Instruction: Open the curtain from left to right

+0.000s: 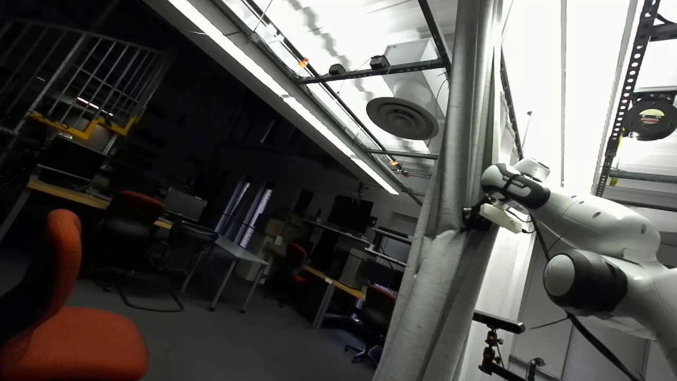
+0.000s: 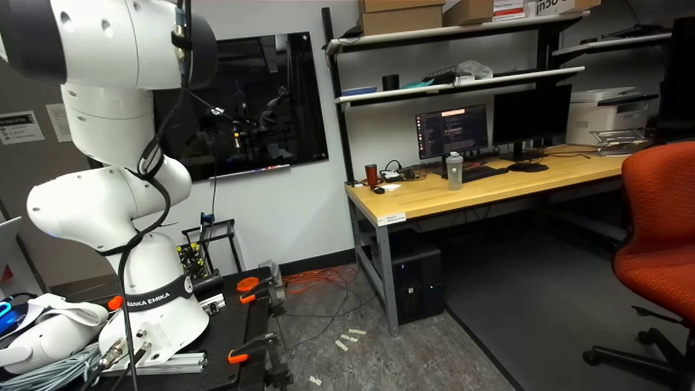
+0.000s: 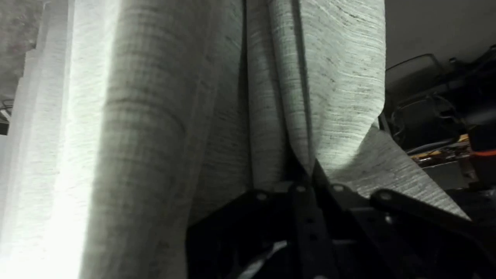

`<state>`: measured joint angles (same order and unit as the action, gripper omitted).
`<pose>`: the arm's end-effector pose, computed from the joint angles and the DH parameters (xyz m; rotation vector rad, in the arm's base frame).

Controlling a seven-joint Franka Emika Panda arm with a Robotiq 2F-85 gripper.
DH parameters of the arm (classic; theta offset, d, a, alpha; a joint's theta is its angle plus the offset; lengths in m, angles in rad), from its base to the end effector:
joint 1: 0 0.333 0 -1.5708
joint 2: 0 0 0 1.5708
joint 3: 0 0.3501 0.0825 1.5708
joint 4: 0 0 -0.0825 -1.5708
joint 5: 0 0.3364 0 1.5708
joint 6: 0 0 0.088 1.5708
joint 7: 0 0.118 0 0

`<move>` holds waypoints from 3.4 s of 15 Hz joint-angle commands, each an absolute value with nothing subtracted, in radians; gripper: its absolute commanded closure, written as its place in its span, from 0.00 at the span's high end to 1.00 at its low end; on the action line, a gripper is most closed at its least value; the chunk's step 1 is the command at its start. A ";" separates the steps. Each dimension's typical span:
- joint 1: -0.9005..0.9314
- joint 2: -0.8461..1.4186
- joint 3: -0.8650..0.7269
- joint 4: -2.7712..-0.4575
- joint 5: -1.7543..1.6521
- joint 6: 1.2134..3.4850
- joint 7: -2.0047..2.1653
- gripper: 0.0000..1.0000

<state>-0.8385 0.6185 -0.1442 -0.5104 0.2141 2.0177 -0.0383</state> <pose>0.4367 -0.5280 0.7848 2.3498 -1.1036 1.1831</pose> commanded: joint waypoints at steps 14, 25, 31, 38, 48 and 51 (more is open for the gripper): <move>-0.812 0.721 -0.015 -0.423 0.208 1.893 -0.128 0.01; -0.764 0.740 -0.006 -0.423 0.201 1.863 -0.130 0.01; -0.747 0.743 -0.008 -0.425 0.193 1.854 -0.148 0.01; -0.740 0.739 -0.010 -0.423 0.192 1.852 -0.149 0.01; -0.737 0.728 0.001 -0.403 0.211 1.896 -0.123 0.04; -0.737 0.728 0.001 -0.403 0.211 1.896 -0.123 0.04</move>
<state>-0.7376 0.6976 0.0040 -0.4589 0.2118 1.9215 -0.1291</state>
